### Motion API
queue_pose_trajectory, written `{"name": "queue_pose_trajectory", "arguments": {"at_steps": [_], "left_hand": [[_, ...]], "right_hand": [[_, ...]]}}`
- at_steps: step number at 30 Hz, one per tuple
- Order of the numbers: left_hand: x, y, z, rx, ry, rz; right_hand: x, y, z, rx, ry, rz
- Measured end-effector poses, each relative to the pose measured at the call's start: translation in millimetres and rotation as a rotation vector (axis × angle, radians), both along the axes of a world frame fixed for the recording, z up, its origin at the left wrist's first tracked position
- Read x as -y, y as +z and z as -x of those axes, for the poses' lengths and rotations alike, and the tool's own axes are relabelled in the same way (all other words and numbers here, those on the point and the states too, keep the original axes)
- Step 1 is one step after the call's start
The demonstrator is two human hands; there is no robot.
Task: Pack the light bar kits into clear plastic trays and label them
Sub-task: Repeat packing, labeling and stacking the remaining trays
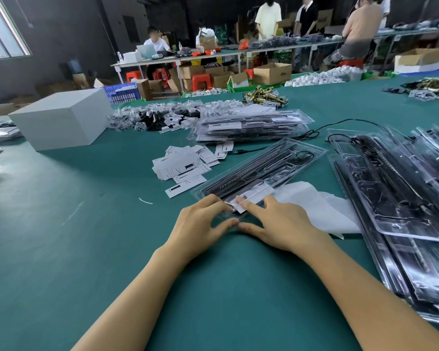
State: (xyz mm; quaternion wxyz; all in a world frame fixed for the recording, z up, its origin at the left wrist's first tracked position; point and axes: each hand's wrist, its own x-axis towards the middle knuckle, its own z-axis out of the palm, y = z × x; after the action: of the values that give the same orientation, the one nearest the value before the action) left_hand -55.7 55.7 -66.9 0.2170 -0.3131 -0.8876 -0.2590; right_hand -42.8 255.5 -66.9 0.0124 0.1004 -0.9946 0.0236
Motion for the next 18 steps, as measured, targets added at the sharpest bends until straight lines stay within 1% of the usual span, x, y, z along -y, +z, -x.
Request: {"name": "queue_pose_trajectory", "arguments": {"at_steps": [3,7,9,10,14,16,18], "left_hand": [[1.7,-0.4,0.5,0.032,-0.012,-0.042],[-0.9,0.8,-0.7,0.050,-0.024,-0.100],[-1.5,1.3,-1.2,0.071,-0.014,-0.141],[-1.4,1.3,-0.8,0.084,-0.006,-0.155],[-2.1,-0.3,1.6,0.136,0.041,-0.214],[-2.4,-0.5,4.7,0.161,0.075,-0.289],[-2.9,0.0,6.4,0.181,0.101,-0.322]], "right_hand": [[-2.3,2.6,1.8,0.056,0.001,0.019],[-10.6,9.6,6.3,0.226,0.008,0.161],[-12.1,12.8,5.8,0.249,0.002,0.216],[-9.5,13.0,4.0,0.223,-0.007,0.209],[16.5,11.4,-8.2,-0.042,0.029,0.097],[25.6,11.5,-13.3,-0.068,0.023,0.066],[30.1,10.6,-16.2,-0.035,-0.040,0.040]]}}
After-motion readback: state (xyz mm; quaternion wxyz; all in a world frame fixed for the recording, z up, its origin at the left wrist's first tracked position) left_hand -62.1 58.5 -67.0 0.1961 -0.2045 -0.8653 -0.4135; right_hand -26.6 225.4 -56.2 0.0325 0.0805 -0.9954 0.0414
